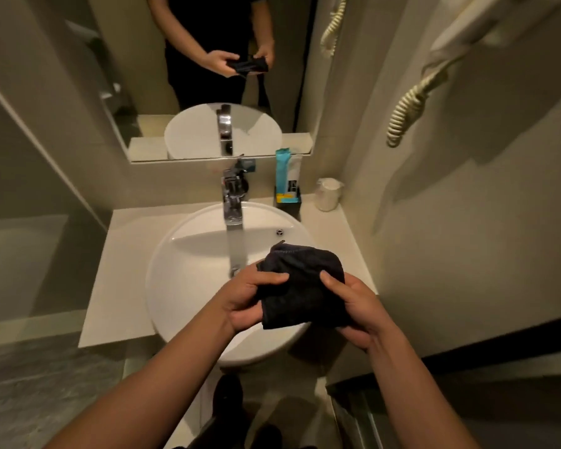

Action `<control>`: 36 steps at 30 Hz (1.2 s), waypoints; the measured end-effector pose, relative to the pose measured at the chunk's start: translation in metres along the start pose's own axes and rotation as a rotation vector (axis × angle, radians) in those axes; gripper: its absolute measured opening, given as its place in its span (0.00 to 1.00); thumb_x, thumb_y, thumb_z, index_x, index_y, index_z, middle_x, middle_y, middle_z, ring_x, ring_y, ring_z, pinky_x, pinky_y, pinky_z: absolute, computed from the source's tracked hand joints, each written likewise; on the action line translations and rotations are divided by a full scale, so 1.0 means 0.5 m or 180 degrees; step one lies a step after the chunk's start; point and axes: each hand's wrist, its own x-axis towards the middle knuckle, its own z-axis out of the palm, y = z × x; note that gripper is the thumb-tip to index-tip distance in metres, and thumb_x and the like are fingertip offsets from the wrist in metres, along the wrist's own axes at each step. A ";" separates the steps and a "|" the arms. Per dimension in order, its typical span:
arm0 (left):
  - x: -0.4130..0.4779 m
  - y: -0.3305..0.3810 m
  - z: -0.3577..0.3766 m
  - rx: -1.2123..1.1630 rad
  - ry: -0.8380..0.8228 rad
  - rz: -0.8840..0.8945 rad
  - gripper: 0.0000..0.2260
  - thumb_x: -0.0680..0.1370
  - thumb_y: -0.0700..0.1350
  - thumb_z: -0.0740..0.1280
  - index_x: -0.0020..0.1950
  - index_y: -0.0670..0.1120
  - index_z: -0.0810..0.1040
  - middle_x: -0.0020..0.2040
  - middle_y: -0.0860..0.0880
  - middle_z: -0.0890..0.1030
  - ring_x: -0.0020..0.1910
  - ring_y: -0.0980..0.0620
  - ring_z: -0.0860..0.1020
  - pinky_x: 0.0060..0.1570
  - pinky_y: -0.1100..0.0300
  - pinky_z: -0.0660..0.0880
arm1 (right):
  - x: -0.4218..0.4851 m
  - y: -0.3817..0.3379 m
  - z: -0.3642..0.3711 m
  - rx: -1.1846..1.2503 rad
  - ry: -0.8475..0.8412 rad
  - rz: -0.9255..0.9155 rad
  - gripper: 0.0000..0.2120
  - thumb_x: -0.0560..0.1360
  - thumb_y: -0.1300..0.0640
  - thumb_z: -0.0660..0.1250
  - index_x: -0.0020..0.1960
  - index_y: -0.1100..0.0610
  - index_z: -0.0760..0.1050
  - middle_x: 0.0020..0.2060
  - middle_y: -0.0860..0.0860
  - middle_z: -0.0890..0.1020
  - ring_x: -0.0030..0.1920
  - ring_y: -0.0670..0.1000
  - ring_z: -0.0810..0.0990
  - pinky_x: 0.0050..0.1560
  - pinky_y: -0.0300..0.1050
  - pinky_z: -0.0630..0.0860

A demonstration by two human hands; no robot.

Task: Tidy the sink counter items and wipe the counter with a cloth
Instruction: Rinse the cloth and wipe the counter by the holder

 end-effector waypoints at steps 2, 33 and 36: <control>0.047 0.013 -0.004 0.0047 0.0060 -0.0108 0.24 0.77 0.28 0.64 0.74 0.34 0.70 0.70 0.31 0.75 0.69 0.32 0.76 0.68 0.40 0.75 | 0.024 -0.011 -0.019 0.0221 0.0145 -0.0059 0.16 0.82 0.60 0.64 0.69 0.63 0.75 0.63 0.65 0.81 0.64 0.66 0.81 0.68 0.67 0.73; 0.553 0.104 -0.267 0.5963 0.2563 0.0883 0.39 0.82 0.68 0.44 0.84 0.41 0.48 0.85 0.42 0.49 0.84 0.45 0.45 0.82 0.45 0.46 | 0.617 -0.092 -0.243 -0.3856 0.1237 -0.0912 0.20 0.79 0.62 0.69 0.70 0.55 0.77 0.68 0.54 0.79 0.70 0.54 0.75 0.71 0.45 0.67; 0.567 0.093 -0.272 0.6257 0.2722 0.0716 0.41 0.81 0.70 0.41 0.83 0.40 0.46 0.85 0.41 0.47 0.84 0.44 0.43 0.82 0.44 0.45 | 0.661 0.002 -0.288 -0.4872 0.0824 -0.0815 0.28 0.78 0.64 0.67 0.77 0.51 0.69 0.79 0.50 0.66 0.81 0.53 0.59 0.79 0.49 0.57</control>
